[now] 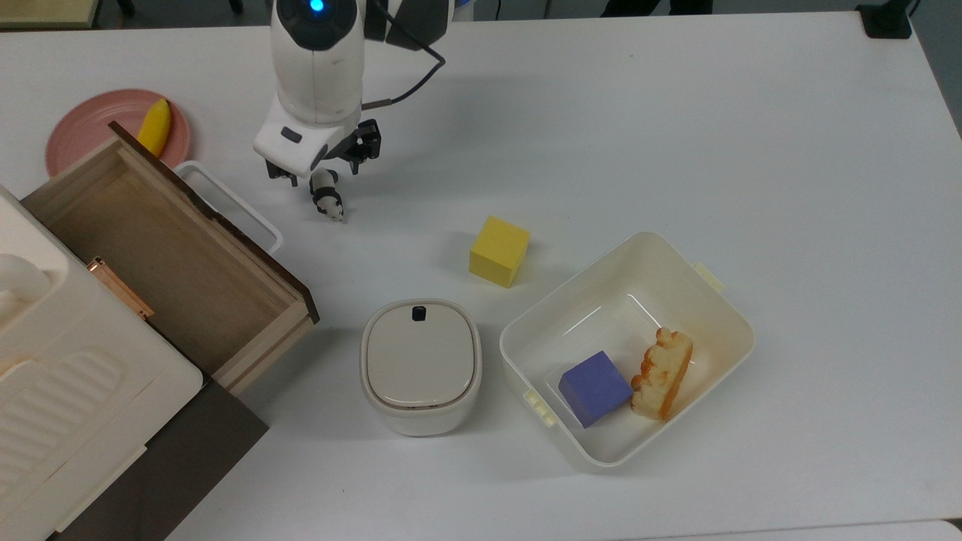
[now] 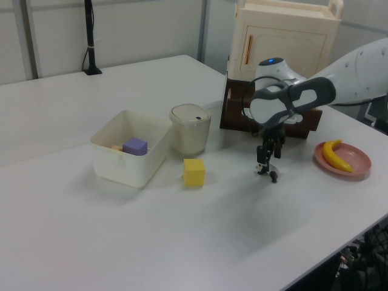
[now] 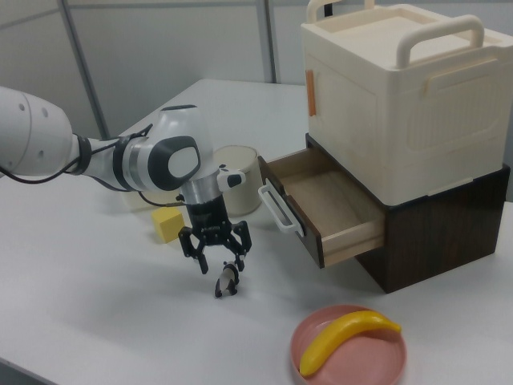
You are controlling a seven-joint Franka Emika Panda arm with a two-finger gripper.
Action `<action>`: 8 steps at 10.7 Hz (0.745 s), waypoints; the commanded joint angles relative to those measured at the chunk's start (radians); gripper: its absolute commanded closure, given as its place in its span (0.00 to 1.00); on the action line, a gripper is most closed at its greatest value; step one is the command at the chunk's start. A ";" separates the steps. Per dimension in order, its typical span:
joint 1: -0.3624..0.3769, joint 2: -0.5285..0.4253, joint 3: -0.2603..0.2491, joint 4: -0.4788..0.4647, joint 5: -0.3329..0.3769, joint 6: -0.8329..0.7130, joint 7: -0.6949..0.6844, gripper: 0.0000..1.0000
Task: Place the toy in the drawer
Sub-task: 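Lift the panda figurine and carry it over the open wooden drawer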
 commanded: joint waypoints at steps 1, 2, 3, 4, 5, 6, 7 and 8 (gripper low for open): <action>0.011 0.013 -0.015 -0.019 -0.032 0.041 -0.019 0.46; 0.012 0.009 -0.015 -0.017 -0.032 0.033 -0.022 0.81; 0.015 -0.002 -0.015 -0.014 -0.032 0.019 -0.020 1.00; 0.017 -0.013 -0.015 -0.007 -0.027 -0.013 -0.020 1.00; 0.023 -0.040 -0.015 0.015 -0.021 -0.043 -0.023 1.00; 0.036 -0.072 -0.015 0.064 -0.004 -0.104 -0.038 1.00; 0.041 -0.094 -0.017 0.148 0.052 -0.199 -0.087 1.00; 0.041 -0.094 -0.020 0.258 0.147 -0.285 -0.145 1.00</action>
